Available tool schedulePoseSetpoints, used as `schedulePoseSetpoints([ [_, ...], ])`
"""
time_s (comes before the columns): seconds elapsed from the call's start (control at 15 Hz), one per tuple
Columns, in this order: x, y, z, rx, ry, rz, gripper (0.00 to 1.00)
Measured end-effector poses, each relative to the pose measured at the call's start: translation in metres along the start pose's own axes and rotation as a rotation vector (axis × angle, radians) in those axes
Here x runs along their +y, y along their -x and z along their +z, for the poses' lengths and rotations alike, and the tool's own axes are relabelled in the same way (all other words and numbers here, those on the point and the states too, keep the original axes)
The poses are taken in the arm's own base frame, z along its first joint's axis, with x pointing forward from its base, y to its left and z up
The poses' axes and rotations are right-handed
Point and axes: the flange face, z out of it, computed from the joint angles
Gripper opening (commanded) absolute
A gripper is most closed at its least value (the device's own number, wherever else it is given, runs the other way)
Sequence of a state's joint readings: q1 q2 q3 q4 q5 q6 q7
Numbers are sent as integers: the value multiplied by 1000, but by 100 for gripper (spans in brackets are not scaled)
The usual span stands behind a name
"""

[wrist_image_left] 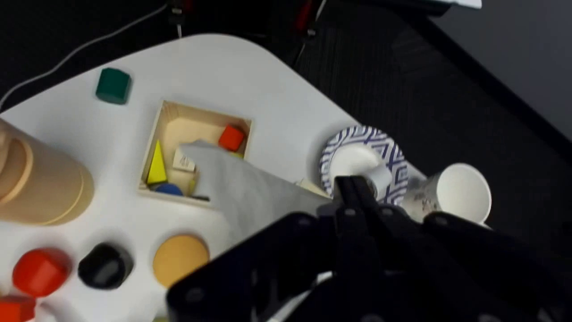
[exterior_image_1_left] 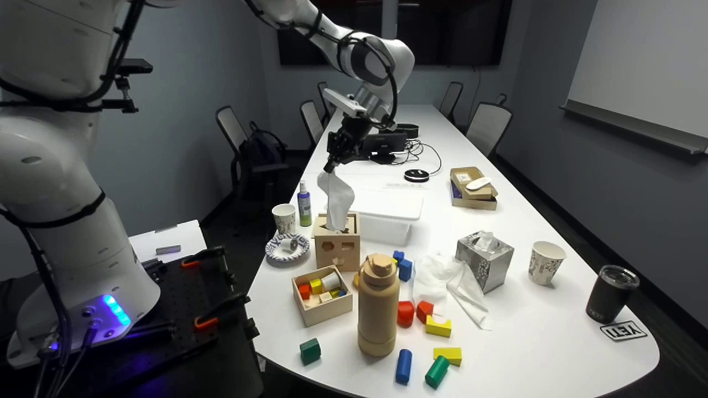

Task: Use the napkin to wipe the rim of the paper cup

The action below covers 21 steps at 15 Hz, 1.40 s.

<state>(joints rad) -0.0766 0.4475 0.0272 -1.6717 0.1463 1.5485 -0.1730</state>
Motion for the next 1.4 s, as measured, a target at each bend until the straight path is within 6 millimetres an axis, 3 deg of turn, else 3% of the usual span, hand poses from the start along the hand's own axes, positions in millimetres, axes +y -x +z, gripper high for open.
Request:
schedulePoseSetpoints([
  [0.27, -36, 39, 48, -106, 17, -63, 0],
  [0.67, -70, 70, 152, -267, 55, -113, 0],
  [1.0, -84, 66, 213, -258, 86, -150, 0],
  [1.4, -120, 37, 236, -83, 14, -164, 0],
])
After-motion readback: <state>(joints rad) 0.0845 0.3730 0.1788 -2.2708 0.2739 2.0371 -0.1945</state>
